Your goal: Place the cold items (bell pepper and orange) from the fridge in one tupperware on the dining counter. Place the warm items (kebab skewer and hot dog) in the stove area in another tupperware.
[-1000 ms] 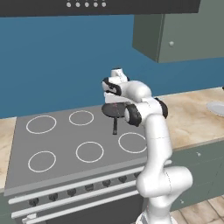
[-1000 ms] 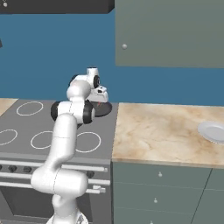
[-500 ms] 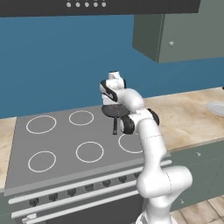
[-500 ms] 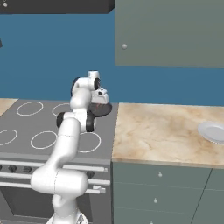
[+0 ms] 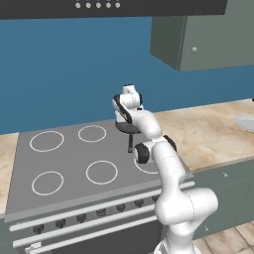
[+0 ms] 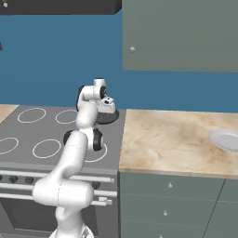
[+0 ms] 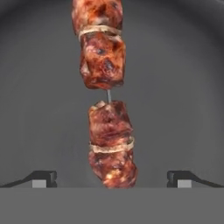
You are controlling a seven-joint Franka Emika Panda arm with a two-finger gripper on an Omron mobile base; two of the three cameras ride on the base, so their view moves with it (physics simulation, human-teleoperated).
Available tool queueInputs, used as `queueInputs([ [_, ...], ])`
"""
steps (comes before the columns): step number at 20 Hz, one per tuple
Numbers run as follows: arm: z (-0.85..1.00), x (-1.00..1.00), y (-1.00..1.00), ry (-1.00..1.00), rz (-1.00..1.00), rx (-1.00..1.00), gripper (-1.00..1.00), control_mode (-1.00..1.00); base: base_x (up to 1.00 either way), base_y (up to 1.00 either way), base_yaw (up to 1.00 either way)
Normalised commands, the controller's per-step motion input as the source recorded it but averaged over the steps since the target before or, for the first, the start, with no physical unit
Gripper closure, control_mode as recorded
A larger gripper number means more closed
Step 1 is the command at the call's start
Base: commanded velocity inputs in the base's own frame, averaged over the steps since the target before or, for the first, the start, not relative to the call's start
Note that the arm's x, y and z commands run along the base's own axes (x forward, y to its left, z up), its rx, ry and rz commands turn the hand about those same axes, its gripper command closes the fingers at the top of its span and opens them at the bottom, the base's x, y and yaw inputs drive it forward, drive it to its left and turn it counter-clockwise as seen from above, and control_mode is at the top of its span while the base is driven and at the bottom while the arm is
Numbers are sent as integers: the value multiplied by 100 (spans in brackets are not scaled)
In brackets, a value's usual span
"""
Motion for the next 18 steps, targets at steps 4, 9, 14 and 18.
queueInputs([
  [4, -8, 0, 0, 0, 0, 0, 100, -100, 0, 0, 0],
  [9, -7, 0, 0, 0, 0, 0, 100, -100, 0, 0, 0],
  [14, -5, 0, 0, 0, 0, 0, 100, -100, 0, 0, 0],
  [18, 0, -3, 0, -1, 0, 0, 100, -100, 0, 0, 0],
])
